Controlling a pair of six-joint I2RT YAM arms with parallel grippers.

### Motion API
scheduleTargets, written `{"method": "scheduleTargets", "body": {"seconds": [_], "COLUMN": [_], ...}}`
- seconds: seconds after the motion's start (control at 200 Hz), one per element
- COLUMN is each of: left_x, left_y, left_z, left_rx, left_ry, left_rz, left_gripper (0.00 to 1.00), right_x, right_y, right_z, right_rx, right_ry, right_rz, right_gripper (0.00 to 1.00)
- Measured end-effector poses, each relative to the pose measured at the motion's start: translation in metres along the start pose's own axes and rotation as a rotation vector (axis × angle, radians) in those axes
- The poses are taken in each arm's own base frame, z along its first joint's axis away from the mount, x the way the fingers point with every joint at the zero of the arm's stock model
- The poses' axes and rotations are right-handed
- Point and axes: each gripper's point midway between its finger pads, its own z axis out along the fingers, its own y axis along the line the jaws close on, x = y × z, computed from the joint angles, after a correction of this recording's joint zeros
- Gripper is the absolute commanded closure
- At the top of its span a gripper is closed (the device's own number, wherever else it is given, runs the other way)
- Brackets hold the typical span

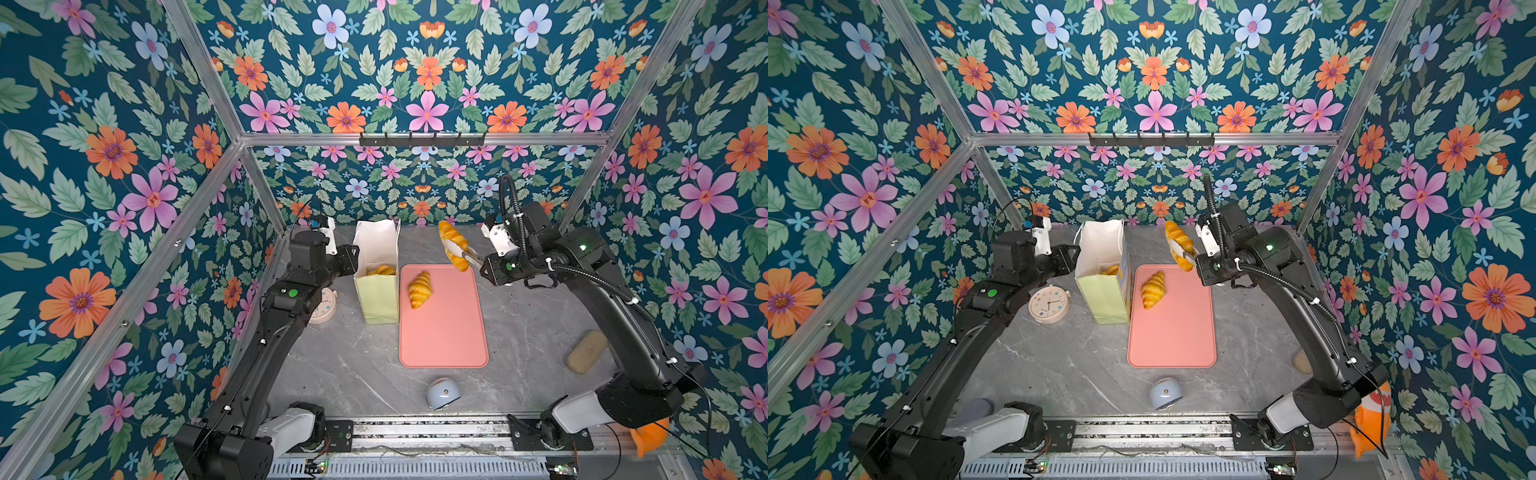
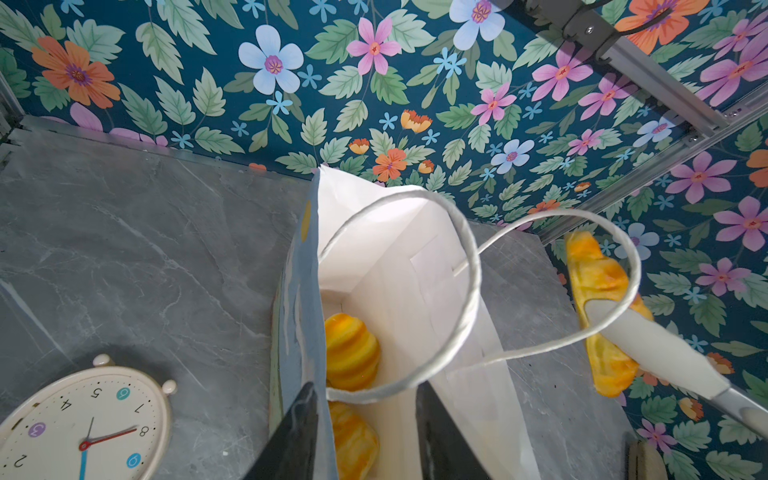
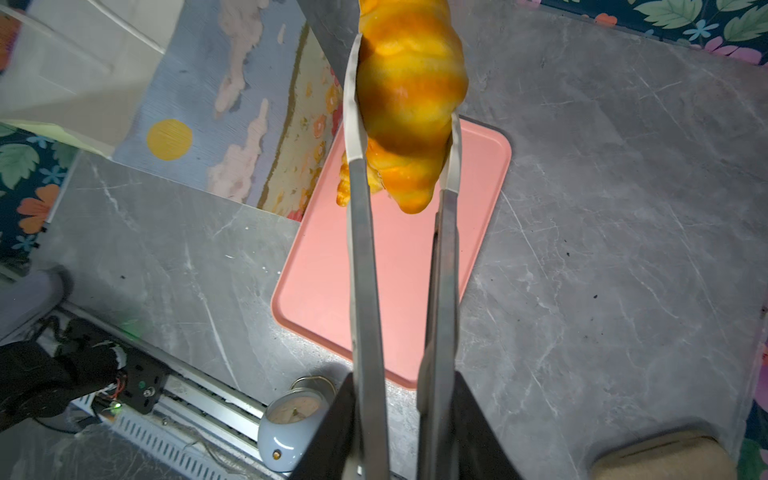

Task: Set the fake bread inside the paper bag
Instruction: 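Pinch the croissant with the tongs and lift it off the tray, then carry the croissant with the tongs over the bag held by left gripper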

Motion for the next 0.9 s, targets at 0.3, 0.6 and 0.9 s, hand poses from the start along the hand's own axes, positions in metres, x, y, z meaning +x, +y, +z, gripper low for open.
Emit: {"method": "scheduleTargets", "body": {"seconds": [0.3,0.6,0.9], "left_x": [-0.001,-0.001,0.001], "left_y": [0.001,0.003,0.004], "left_z": [0.000,-0.003,-0.001], "left_rx": [-0.009,-0.018,-0.022], "left_ry": [-0.003,-0.005,0.003], "left_rz": [0.004,0.007,0.006], "left_gripper": [0.59,0.58,0.58], "right_x": [-0.009,-0.020,-0.030], "right_y": [0.031,0.065,0.106], "right_z": [-0.036,-0.060,-0.073], "right_rx": [-0.186,-0.387,-0.566], "right_ry": [-0.088,-0.144,-0.166], "right_rz": [0.069,0.120,0.118], "right_gripper": [0.71,0.71,0.71]}}
